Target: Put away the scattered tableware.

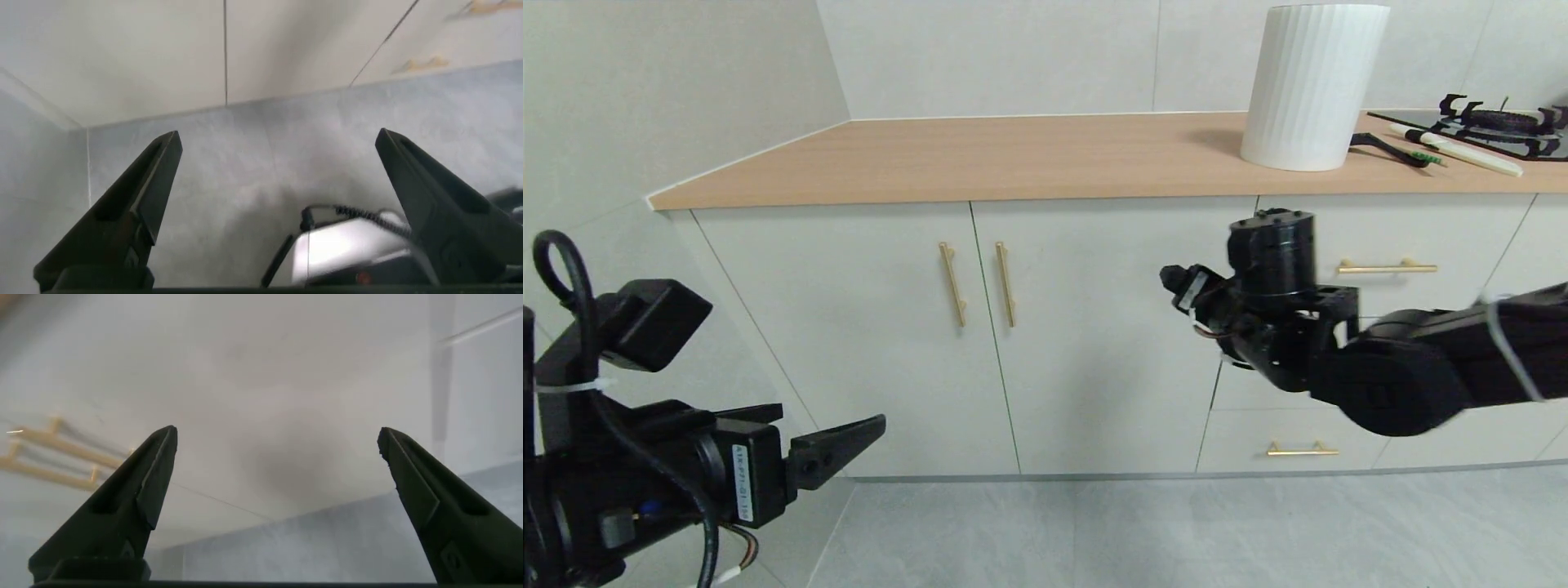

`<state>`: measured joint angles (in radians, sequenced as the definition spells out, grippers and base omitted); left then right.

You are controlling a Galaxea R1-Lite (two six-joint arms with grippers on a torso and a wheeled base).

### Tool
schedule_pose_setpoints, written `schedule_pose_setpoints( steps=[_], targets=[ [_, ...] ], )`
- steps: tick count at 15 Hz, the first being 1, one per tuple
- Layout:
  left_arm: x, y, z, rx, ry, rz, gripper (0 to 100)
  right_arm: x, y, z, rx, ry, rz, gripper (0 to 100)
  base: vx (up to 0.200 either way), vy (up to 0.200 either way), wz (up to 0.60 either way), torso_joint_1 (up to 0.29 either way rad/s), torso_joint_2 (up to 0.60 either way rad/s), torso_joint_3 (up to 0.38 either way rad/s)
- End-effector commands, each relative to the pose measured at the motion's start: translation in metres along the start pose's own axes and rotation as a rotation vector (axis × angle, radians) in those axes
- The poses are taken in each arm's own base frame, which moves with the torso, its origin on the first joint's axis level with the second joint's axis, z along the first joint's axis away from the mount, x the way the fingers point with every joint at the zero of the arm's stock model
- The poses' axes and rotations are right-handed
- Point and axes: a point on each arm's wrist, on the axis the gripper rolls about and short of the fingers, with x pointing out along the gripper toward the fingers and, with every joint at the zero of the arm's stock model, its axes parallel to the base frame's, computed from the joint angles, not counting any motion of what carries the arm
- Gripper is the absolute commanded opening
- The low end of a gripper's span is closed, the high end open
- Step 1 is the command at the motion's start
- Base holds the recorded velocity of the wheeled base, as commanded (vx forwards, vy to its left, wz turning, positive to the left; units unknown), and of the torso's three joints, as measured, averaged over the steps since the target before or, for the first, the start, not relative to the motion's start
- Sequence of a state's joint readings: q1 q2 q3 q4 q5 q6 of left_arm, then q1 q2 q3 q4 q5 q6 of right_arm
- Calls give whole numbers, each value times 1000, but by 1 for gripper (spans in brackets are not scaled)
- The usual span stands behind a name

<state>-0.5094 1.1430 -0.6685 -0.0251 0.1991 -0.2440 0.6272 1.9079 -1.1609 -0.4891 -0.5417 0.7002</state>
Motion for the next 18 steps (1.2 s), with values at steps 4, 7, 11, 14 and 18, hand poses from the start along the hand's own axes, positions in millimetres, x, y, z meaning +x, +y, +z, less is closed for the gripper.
schedule_pose_setpoints(
  steps=[4, 7, 11, 14, 18],
  targets=[
    [-17, 5, 3, 18, -82, 65, 100, -134, -64, 48, -9, -96, 2, 100, 0, 0, 0, 0, 0, 0],
    [-29, 15, 0, 31, -127, 150, 100, -176, -102, 51, -60, -169, -67, 100, 0, 0, 0, 0, 0, 0],
    [-64, 35, -38, 80, -191, 272, 100, -234, -168, 44, -187, -287, -175, 100, 0, 0, 0, 0, 0, 0],
    [-101, 48, -61, 23, -334, 351, 100, -262, -202, 42, -227, -436, -371, 100, 0, 0, 0, 0, 0, 0],
    [-156, 51, -97, 118, -501, 563, 100, -314, -224, 24, -380, -641, -511, 100, 0, 0, 0, 0, 0, 0]
  ],
)
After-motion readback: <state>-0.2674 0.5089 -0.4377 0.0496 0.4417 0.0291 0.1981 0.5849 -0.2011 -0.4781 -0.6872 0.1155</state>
